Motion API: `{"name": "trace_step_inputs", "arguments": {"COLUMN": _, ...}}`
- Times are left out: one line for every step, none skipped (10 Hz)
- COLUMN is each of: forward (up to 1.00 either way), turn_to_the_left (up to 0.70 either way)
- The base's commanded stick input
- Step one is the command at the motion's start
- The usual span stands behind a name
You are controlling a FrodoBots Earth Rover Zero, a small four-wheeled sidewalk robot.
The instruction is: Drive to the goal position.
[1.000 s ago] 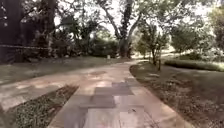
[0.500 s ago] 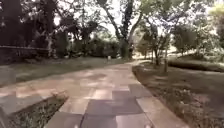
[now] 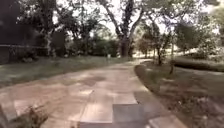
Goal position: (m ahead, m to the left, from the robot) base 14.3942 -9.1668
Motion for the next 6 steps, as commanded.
{"name": "trace_step_inputs", "arguments": {"forward": 0.84, "turn_to_the_left": 0.0}}
{"name": "trace_step_inputs", "arguments": {"forward": 0.84, "turn_to_the_left": 0.0}}
{"name": "trace_step_inputs", "arguments": {"forward": 0.84, "turn_to_the_left": 0.0}}
{"name": "trace_step_inputs", "arguments": {"forward": 0.84, "turn_to_the_left": 0.0}}
{"name": "trace_step_inputs", "arguments": {"forward": 0.84, "turn_to_the_left": 0.0}}
{"name": "trace_step_inputs", "arguments": {"forward": 0.84, "turn_to_the_left": 0.0}}
